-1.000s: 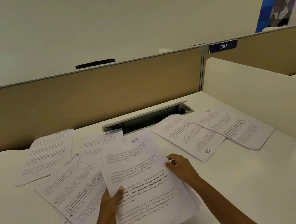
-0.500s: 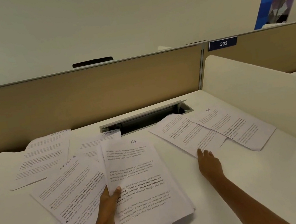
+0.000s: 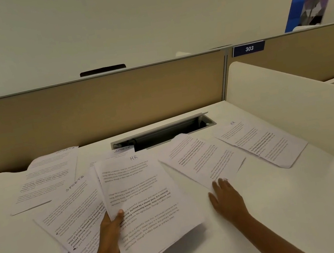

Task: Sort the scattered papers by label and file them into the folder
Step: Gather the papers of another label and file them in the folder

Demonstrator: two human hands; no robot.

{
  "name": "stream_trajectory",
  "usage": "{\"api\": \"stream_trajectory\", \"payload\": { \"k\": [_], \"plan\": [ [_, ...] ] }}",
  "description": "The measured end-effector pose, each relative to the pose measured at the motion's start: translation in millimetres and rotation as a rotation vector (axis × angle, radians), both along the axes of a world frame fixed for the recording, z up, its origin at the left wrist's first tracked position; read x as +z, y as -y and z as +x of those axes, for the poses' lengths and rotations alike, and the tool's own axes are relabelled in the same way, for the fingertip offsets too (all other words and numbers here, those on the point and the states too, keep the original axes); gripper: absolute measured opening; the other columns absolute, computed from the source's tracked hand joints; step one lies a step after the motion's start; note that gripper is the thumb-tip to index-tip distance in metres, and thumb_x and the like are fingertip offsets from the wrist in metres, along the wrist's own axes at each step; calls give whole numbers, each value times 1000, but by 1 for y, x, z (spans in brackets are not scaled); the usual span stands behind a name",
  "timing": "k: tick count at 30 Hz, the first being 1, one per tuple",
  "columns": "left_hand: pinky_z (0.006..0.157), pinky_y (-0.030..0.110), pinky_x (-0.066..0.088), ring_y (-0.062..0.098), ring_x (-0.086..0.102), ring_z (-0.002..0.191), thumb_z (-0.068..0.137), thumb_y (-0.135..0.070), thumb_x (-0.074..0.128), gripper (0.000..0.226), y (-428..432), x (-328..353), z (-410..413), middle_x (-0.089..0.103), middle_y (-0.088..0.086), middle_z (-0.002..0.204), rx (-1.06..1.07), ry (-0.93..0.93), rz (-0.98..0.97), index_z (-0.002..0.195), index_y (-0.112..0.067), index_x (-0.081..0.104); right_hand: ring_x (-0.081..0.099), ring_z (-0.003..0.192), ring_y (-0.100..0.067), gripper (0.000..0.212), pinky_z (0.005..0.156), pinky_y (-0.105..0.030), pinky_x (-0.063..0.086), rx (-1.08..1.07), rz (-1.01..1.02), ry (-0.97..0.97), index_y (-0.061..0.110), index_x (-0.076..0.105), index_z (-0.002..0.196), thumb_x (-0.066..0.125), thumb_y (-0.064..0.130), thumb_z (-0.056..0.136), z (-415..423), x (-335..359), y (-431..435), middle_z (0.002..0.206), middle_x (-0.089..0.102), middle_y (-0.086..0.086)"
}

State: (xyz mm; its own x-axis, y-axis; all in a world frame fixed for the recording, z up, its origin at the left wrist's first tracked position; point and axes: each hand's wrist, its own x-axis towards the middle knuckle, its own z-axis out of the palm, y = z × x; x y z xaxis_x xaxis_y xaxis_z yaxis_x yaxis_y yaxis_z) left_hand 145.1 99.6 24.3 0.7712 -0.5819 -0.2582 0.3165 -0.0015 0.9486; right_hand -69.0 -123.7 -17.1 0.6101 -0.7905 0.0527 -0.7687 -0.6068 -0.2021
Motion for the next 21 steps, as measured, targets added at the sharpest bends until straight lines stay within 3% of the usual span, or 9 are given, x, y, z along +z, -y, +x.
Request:
{"api": "stream_trajectory", "payload": {
  "k": [7,10,12,14,18,21],
  "plan": [
    [49,27,57,24,60,81,93,-7,46,31,-3,7,-1,62,6,91,-10,9,-26,123,-10,48,70,89,-14,41,68,-17,53,210,-115,46,18,71,89,37,37,75,-23,2,-27,96,72,0],
    [53,29,58,26,61,83,93,-7,46,35,-8,7,1,63,8,95,-16,18,-25,128,-6,46,70,90,-15,43,65,-19,54,268,-134,85,18,67,84,30,37,91,-38,4,-8,96,70,0],
    [52,29,58,26,61,83,93,-7,46,36,-11,7,1,63,8,95,-16,21,-21,128,-6,46,63,106,-17,46,75,-24,54,172,-63,136,15,65,88,32,46,94,-42,14,3,110,64,-2],
    [51,28,57,26,61,82,93,-6,45,34,-12,8,-1,63,8,93,-23,16,-28,127,-6,46,46,123,-21,45,92,-31,46,-25,87,105,11,57,106,48,51,87,-41,25,13,128,49,-5],
    [50,28,57,26,61,82,93,-6,46,34,-9,8,-4,63,9,93,-25,21,-11,127,-6,46,38,121,-27,78,94,-34,41,-308,229,-19,8,32,130,63,55,76,-27,36,21,128,38,-14],
    [51,28,57,26,61,82,93,-6,46,33,-8,8,-5,63,8,93,-29,19,-7,125,-8,47,35,123,-30,83,96,-37,41,-419,321,28,5,27,130,71,45,73,-15,42,22,129,34,-17]
  ]
}}
